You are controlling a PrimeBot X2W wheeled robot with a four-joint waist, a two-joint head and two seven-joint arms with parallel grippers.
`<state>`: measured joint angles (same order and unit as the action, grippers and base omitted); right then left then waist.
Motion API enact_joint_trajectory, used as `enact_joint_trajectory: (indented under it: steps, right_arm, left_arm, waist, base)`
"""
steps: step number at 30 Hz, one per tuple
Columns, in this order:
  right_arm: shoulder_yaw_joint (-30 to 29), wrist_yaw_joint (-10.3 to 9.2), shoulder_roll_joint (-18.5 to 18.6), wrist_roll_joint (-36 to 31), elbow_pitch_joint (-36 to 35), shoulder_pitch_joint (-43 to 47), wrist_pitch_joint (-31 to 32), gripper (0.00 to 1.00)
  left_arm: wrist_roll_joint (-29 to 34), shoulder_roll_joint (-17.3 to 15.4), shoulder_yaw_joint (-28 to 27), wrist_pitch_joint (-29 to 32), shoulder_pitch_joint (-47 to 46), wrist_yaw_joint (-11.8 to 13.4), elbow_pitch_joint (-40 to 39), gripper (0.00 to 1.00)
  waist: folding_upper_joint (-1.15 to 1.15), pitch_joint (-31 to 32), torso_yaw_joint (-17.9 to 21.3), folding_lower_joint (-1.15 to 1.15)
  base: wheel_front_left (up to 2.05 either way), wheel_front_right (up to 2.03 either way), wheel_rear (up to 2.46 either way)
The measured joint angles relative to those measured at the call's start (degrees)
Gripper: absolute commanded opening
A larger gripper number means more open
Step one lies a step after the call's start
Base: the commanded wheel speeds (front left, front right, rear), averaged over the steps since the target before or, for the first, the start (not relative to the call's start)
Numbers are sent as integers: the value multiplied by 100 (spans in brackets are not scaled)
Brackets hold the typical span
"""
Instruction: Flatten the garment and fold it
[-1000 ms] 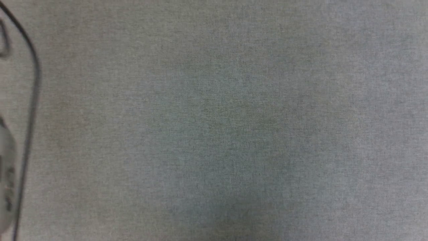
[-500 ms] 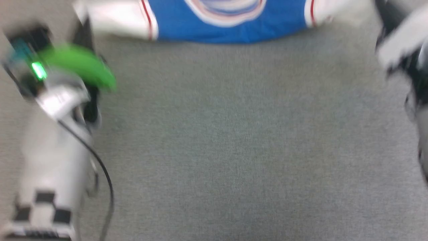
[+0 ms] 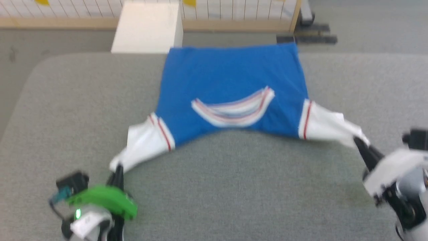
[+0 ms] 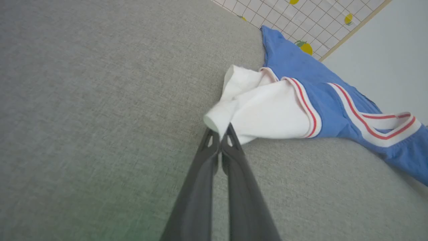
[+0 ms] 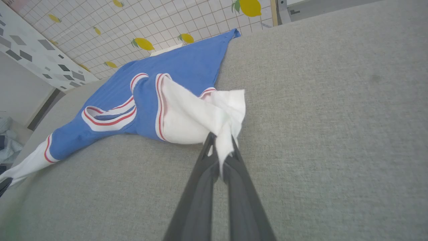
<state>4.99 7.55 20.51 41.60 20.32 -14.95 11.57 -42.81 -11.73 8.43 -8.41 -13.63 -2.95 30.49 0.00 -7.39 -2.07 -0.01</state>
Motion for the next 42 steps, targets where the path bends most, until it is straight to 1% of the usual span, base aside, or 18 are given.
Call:
enact_joint_trajectory:
  steps: [4,7,11,15,18,21,25,29,33,35,40,42]
  right_arm:
    - [-224,0,18,-259,-220,631,86,0]
    - [-465,0,-34,-336,-476,1065,218,0]
    - [-779,1,-82,-486,-891,1568,467,0]
    - [-1061,1,-90,-664,-1354,2003,805,0]
    - [-1206,1,-90,-787,-1677,2234,1126,0]
    - [-1179,1,-10,-1045,-2048,2415,1600,0]
    - [-886,1,215,-1345,-2452,2402,2435,0]
    - [-327,1,394,-1478,-2566,1942,3453,0]
    - [300,1,530,-1560,-2476,1339,4328,0]
    - [561,1,556,-1599,-2361,1107,4625,0]
    - [1110,1,563,-1688,-1867,727,5164,0]
    - [1239,1,557,-1693,-1670,679,5297,0]
  left_arm:
    - [-288,9,-221,129,765,249,-490,0]
    - [-364,-11,-349,252,1274,470,-937,0]
    - [-565,-25,-492,461,1787,755,-1469,0]
    - [-619,-58,-587,637,2292,1023,-1919,0]
    - [-589,-127,-568,800,2553,1245,-2196,0]
    - [-326,-393,-398,1090,2658,1501,-2387,0]
    - [160,-793,-30,1652,2583,1716,-2549,0]
    - [353,-996,207,2064,2308,1774,-2585,0]
    - [407,-1006,252,2171,2046,1790,-2629,0]
    - [404,-991,250,2161,1972,1790,-2644,0]
    - [388,-880,256,2035,1879,1780,-2643,0]
    - [356,-832,254,1985,1874,1763,-2640,0]
  waist:
    - [0,321,-2,0]
    - [0,517,6,0]
    - [0,681,19,0]
    - [0,776,72,0]
    - [0,812,117,0]
    - [0,813,134,0]
    - [0,711,139,1]
    - [0,561,163,1]
    - [0,373,193,1]
    - [0,267,203,1]
    - [0,-9,207,1]
    - [0,-85,200,1]
  base:
    - [0,0,0]
    - [0,0,0]
    - [0,0,0]
    - [0,0,0]
    - [0,0,0]
    - [0,0,0]
    - [0,0,0]
    - [0,0,0]
    - [0,0,0]
    - [0,0,0]
    - [0,0,0]
    - [0,0,0]
